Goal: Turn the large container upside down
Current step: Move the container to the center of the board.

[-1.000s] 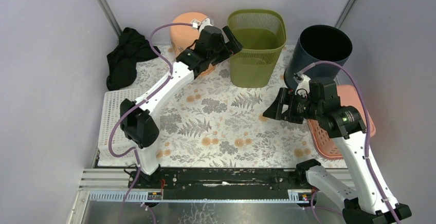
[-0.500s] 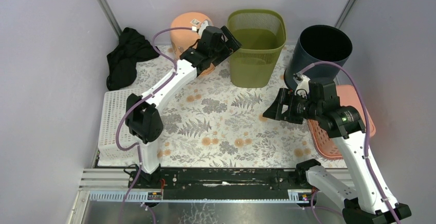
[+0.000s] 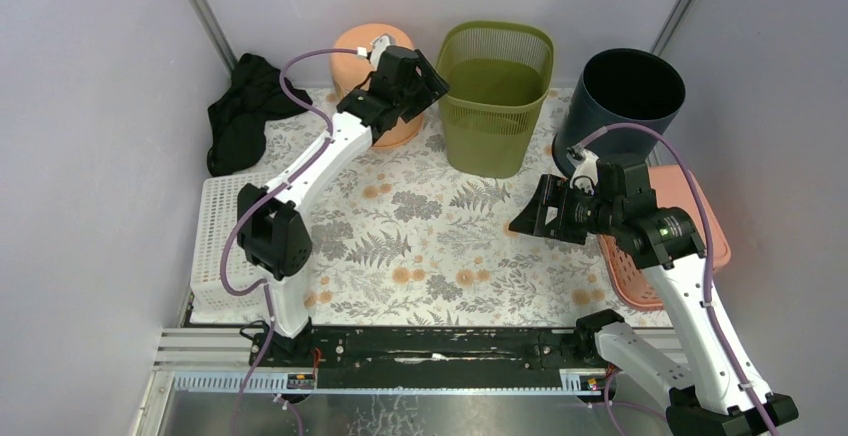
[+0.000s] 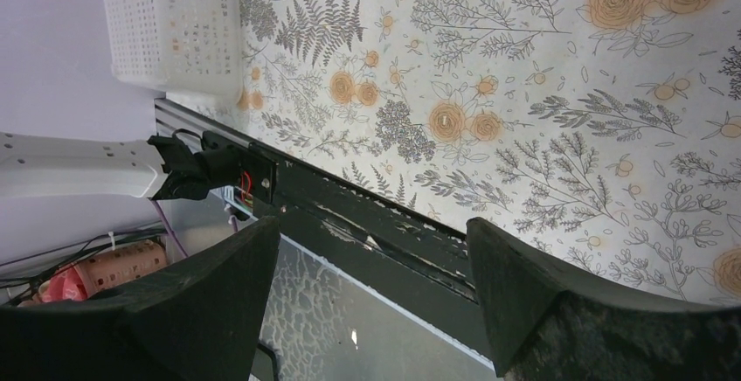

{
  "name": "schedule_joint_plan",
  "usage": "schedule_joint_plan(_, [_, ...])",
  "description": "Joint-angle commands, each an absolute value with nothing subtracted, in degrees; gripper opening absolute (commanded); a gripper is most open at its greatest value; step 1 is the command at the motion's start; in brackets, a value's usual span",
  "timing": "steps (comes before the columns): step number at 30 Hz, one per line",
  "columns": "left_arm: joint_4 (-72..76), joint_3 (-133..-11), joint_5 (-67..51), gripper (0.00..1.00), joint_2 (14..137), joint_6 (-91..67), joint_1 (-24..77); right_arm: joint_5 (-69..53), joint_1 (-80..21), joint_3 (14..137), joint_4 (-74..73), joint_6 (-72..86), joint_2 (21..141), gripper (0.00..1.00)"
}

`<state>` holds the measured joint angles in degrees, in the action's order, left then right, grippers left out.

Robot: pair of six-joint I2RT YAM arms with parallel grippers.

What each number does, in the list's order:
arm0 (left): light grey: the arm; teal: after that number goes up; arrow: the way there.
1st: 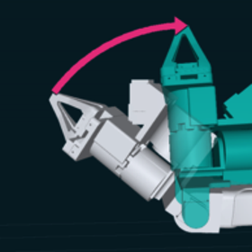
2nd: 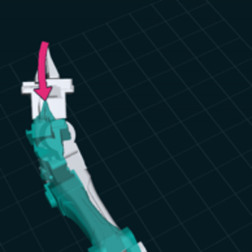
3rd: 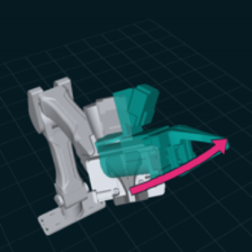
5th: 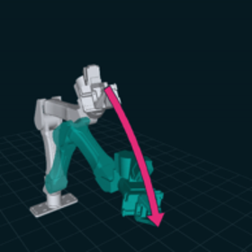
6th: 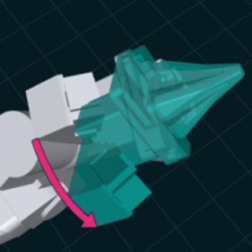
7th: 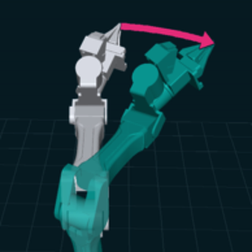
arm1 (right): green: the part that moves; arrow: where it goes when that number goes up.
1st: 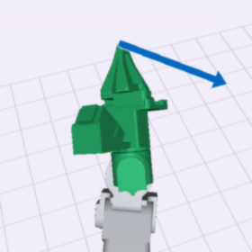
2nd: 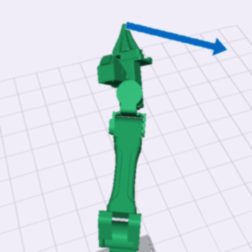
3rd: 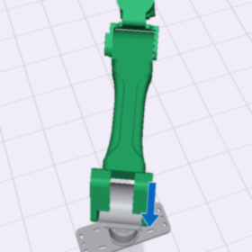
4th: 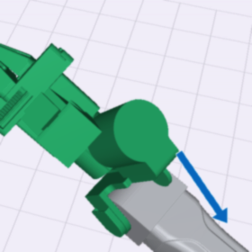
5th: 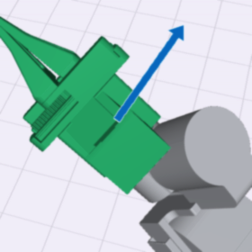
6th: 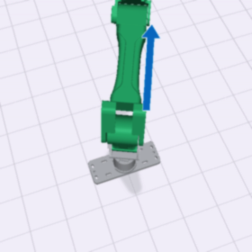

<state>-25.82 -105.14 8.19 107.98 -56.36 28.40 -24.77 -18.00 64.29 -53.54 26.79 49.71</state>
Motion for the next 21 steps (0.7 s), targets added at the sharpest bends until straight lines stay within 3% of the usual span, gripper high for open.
schedule_joint_plan(1, [-30.2, -103.9, 10.4, 0.72, 106.0, -53.0, 27.3, -26.9, -18.3, 64.2, -51.2, 27.2, 49.0, 0.85])
schedule_joint_plan(11, [-32.0, -107.0, 7.5, 0.5, 106.5, -52.0, 27.2, -27.2, -18.3, 64.4, -51.1, 27.8, 48.3, 0.85])
schedule_joint_plan(21, [-32.7, -108.4, 5.0, 0.43, 105.8, -51.2, 27.3, -26.5, -18.3, 67.1, -53.1, 26.7, 48.8, 0.85])
